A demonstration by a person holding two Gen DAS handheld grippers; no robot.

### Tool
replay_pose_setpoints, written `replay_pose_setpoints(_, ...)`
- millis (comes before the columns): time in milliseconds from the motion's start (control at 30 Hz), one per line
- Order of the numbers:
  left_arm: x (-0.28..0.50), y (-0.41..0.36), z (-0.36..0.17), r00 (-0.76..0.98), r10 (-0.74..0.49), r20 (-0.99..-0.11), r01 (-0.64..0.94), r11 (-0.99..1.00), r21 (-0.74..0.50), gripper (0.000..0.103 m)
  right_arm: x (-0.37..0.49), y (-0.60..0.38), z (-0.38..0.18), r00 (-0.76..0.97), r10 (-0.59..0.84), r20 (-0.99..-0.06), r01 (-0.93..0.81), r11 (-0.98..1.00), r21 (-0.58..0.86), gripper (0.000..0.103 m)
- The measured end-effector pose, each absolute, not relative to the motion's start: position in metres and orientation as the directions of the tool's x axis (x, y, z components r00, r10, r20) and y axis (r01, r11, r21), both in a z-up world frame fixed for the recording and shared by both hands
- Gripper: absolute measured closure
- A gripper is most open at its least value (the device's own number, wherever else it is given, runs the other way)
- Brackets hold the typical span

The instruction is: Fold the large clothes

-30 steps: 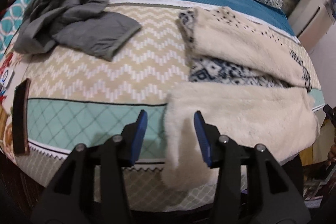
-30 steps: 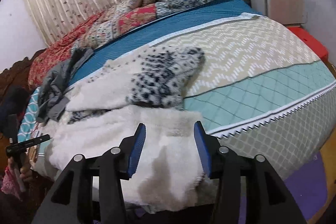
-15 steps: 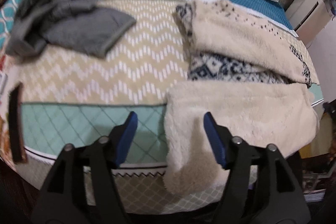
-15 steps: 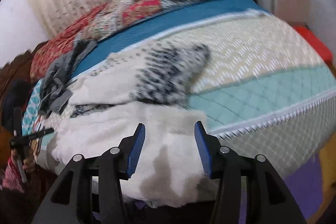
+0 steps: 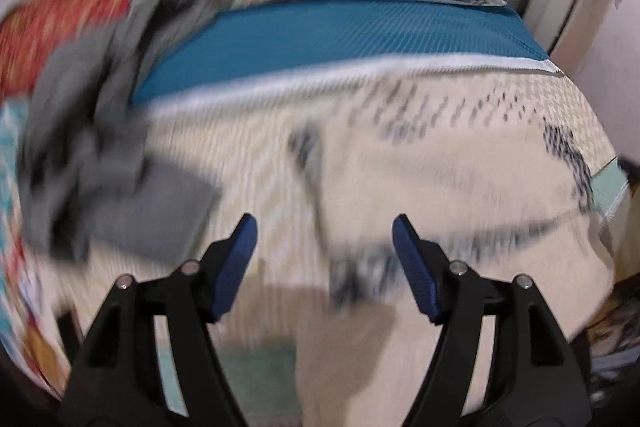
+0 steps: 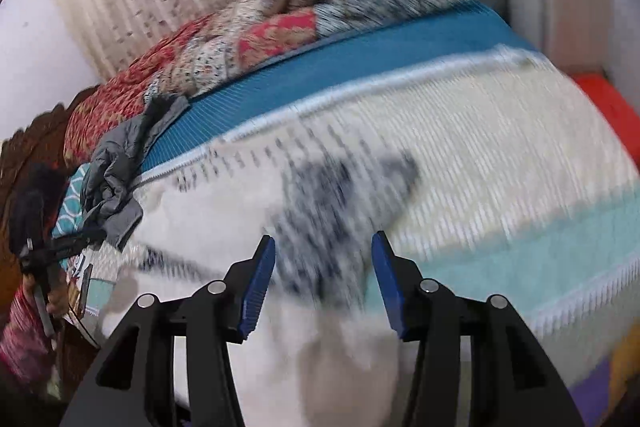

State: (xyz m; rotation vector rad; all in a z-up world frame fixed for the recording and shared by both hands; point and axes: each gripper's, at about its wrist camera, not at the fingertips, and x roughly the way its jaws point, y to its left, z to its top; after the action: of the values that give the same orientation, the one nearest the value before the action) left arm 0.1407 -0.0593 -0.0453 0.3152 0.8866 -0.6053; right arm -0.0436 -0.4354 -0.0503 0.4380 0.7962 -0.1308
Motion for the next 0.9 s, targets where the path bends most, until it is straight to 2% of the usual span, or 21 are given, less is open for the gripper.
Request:
replay_pose_setpoints(67, 0.164, -0.106, -0.038, 0.509, -0.348, -0.787, 0.635, 0.769, 0.071, 0.026, -0.008, -0.444, -0.045, 0.701, 0.061, -0.711, 0.256, 0.908, 0.331, 0.056)
replay_pose_setpoints(267, 0.227, -0.219, -0.073, 0.519, -0.225, -0.825, 0.651, 0.729, 0.211, 0.025, 0.120, -0.475, -0.077, 0.626, 0.146, -0.766, 0.222, 0.909, 0.354, 0.057)
replay_pose_setpoints(433, 0.262, -0.248, -0.104, 0.431, -0.230, -0.873, 0.634, 0.765, 0.112, 0.025, 0.183, -0.484, -0.120, 0.533, 0.162, -0.830, 0.238, 0.913, 0.331, 0.058)
replay_pose_setpoints(633, 0.264, -0.255, -0.128, 0.365, -0.281, -0.887, 0.667, 0.744, 0.039, 0.027, 0.200, -0.484, -0.154, 0.484, 0.342, -0.806, 0.179, 0.862, 0.474, 0.063)
replay_pose_setpoints(667, 0.265, -0.257, -0.131, 0.357, -0.289, -0.888, 0.672, 0.740, 0.030, 0.039, 0.201, -0.483, -0.157, 0.472, 0.345, -0.812, 0.174, 0.866, 0.469, 0.064)
replay_pose_setpoints(700, 0.265, -0.257, -0.134, 0.339, -0.303, -0.891, 0.685, 0.729, 0.013, 0.056, 0.201, -0.482, -0.160, 0.467, 0.340, -0.817, 0.165, 0.874, 0.458, 0.064)
replay_pose_setpoints(733, 0.264, -0.258, -0.134, 0.341, -0.307, -0.888, 0.689, 0.725, 0.014, 0.066, 0.202, -0.480, -0.158, 0.469, 0.336, -0.817, 0.159, 0.878, 0.452, 0.064)
replay_pose_setpoints(767, 0.261, -0.259, -0.133, 0.356, -0.306, -0.883, 0.690, 0.723, 0.027, 0.080, 0.203, -0.477, -0.156, 0.468, 0.325, -0.822, 0.152, 0.886, 0.437, 0.061)
replay_pose_setpoints(800, 0.255, -0.261, -0.129, 0.381, -0.299, -0.875, 0.693, 0.719, 0.056, 0.086, 0.202, -0.473, -0.152, 0.469, 0.312, -0.826, 0.138, 0.898, 0.418, 0.040)
replay_pose_setpoints(867, 0.245, -0.261, -0.120, 0.420, -0.299, -0.857, 0.696, 0.712, 0.093, 0.089, 0.201, -0.464, -0.146, 0.466, 0.308, -0.829, 0.106, 0.911, 0.398, 0.027)
replay_pose_setpoints(900, 0.240, -0.259, -0.112, 0.432, -0.307, -0.848, 0.695, 0.712, 0.097, 0.089, 0.198, -0.459, -0.140, 0.471, 0.299, -0.830, 0.093, 0.919, 0.383, 0.025)
